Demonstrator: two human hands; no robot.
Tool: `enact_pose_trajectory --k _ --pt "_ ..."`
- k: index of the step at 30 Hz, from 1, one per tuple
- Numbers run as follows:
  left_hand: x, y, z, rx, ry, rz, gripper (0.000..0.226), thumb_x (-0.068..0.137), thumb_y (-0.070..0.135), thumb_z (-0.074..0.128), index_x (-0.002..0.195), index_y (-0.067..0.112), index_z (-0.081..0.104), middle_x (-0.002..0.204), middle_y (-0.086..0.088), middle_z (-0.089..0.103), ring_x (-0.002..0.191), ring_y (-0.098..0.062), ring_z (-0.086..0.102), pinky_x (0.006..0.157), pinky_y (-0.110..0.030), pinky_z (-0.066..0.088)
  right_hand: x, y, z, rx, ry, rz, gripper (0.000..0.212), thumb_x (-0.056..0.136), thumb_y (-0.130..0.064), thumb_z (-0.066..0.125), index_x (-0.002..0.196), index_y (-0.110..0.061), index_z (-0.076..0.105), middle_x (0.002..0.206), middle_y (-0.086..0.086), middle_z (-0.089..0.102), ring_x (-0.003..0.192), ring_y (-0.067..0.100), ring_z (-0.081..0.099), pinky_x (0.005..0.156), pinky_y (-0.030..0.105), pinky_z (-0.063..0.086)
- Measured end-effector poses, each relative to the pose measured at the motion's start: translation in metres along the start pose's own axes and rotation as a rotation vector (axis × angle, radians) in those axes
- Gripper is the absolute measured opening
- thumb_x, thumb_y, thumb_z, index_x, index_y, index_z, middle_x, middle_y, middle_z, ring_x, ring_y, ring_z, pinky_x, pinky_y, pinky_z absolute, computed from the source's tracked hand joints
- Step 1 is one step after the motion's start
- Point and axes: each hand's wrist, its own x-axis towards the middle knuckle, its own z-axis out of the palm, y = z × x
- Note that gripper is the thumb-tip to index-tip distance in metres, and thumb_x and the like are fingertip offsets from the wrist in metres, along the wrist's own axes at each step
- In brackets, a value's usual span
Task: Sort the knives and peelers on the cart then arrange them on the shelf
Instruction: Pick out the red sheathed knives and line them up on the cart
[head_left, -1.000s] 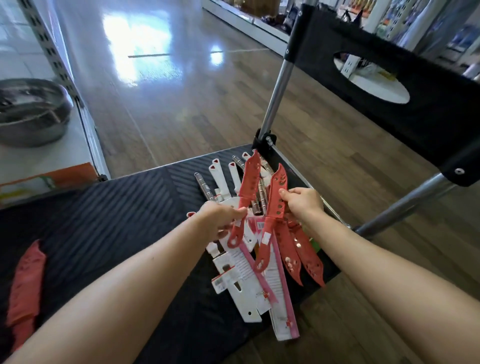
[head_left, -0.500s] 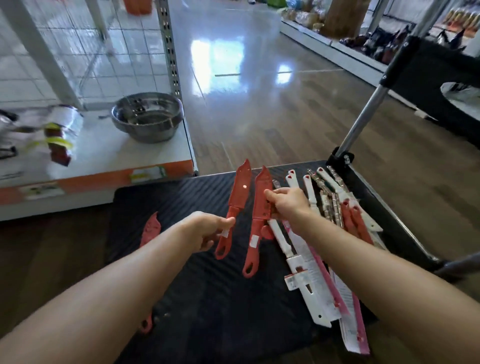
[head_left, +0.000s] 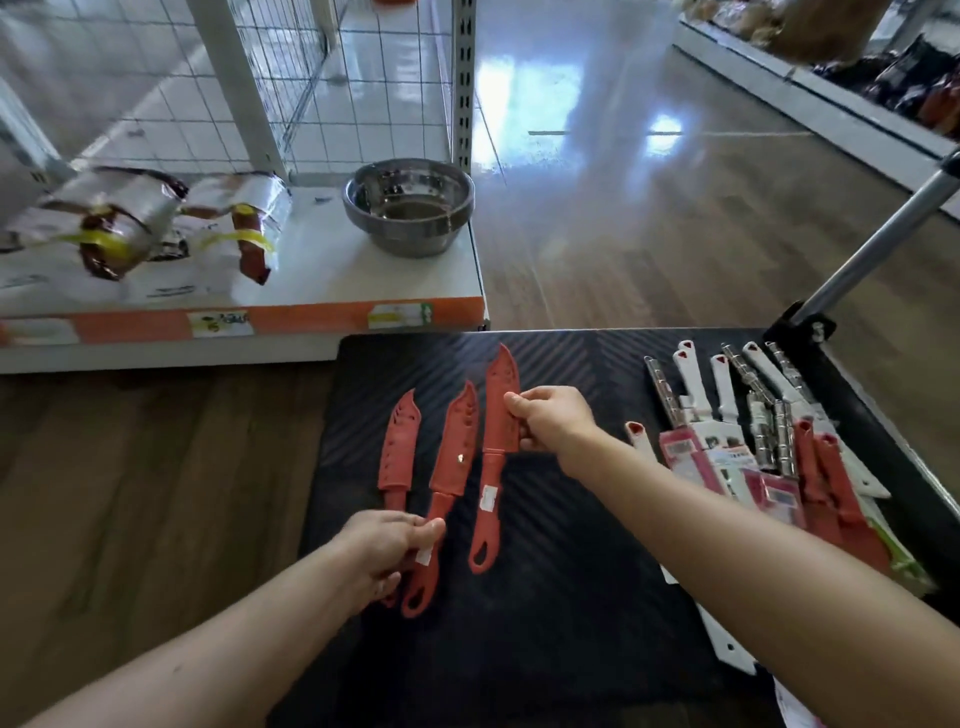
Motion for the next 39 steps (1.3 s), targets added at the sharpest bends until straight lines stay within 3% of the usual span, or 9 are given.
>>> enact_pose_trajectory --k 4,7,9,13,17,22,29,36,39 --pt "0.002 -0.002 0.006 -0.13 0.043 0.034 0.021 0.082 0.025 0.07 0.099 0.013 0.067 0.072 0.002 0.062 0.065 -0.01 0.054 0.067 -0.026 0.039 0.0 0.0 0.017 -0.16 -0.011 -0.07 0.023 0.087 -0.026 0.064 0.1 -0.008 0.069 0.092 0.006 0.071 0.082 0.019 0.07 0.075 0.032 0.059" --pt "0.002 0.001 0.011 -0.136 0.11 0.111 0.013 0.081 0.024 0.071 0.088 0.013 0.066 0.075 0.0 0.064 0.069 -0.012 0.056 0.058 -0.023 0.039 0.001 -0.001 0.019 -0.229 0.01 -0.118 0.024 0.087 -0.03 0.064 0.1 -0.011 0.07 0.094 0.005 0.072 0.085 0.019 0.07 0.082 0.037 0.058" --pt "0.002 -0.003 0.011 -0.076 0.176 0.155 0.012 0.08 0.026 0.072 0.081 0.016 0.066 0.077 0.001 0.066 0.072 -0.012 0.059 0.057 -0.023 0.042 0.002 -0.002 0.02 -0.233 0.011 -0.113 0.024 0.086 -0.03 0.065 0.101 -0.011 0.07 0.094 0.005 0.072 0.084 0.019 0.071 0.082 0.037 0.058" --pt "0.002 -0.012 0.011 0.021 0.33 0.21 0.014 0.076 0.035 0.075 0.073 0.022 0.07 0.075 0.004 0.07 0.087 -0.017 0.065 0.083 -0.034 0.054 -0.004 -0.002 0.027 -0.228 -0.025 -0.108 0.021 0.087 -0.026 0.065 0.097 -0.008 0.069 0.091 0.006 0.072 0.081 0.018 0.071 0.078 0.035 0.059" --pt "-0.006 -0.016 0.018 0.052 0.431 0.281 0.015 0.08 0.033 0.071 0.07 0.025 0.064 0.066 0.008 0.065 0.068 -0.004 0.06 0.062 -0.019 0.047 -0.008 -0.003 0.035 -0.27 -0.044 -0.131 0.013 0.087 -0.024 0.064 0.081 -0.013 0.066 0.085 0.006 0.072 0.08 0.02 0.072 0.076 0.034 0.06" --pt "-0.002 -0.023 0.024 0.093 0.526 0.283 0.018 0.082 0.038 0.067 0.086 0.021 0.069 0.079 0.006 0.069 0.081 -0.013 0.064 0.07 -0.028 0.053 -0.009 -0.002 0.041 -0.315 -0.035 -0.132 0.014 0.087 -0.024 0.064 0.08 -0.012 0.065 0.083 0.007 0.071 0.078 0.02 0.072 0.075 0.035 0.06" --pt "0.0 -0.024 0.024 0.204 0.522 0.309 0.016 0.082 0.038 0.066 0.081 0.024 0.06 0.077 0.01 0.064 0.075 -0.009 0.062 0.065 -0.028 0.052 -0.01 -0.003 0.05 -0.437 -0.02 -0.197 0.017 0.085 -0.023 0.067 0.08 -0.006 0.067 0.078 0.008 0.069 0.066 0.018 0.069 0.073 0.032 0.06" --pt "0.006 -0.021 0.017 0.256 0.443 0.328 0.015 0.082 0.037 0.067 0.079 0.023 0.062 0.069 0.01 0.065 0.067 -0.007 0.063 0.06 -0.026 0.052 -0.009 -0.003 0.063 -0.515 -0.014 -0.274 0.021 0.081 -0.022 0.071 0.08 -0.002 0.068 0.081 0.008 0.069 0.072 0.018 0.068 0.074 0.03 0.058" --pt "0.006 -0.022 0.014 0.302 0.458 0.406 0.013 0.081 0.031 0.069 0.08 0.024 0.058 0.079 0.009 0.062 0.071 -0.006 0.058 0.058 -0.02 0.046 -0.009 -0.002 0.072 -0.521 -0.019 -0.301 0.013 0.081 -0.019 0.07 0.078 -0.008 0.064 0.081 0.002 0.064 0.077 0.016 0.066 0.073 0.03 0.058"
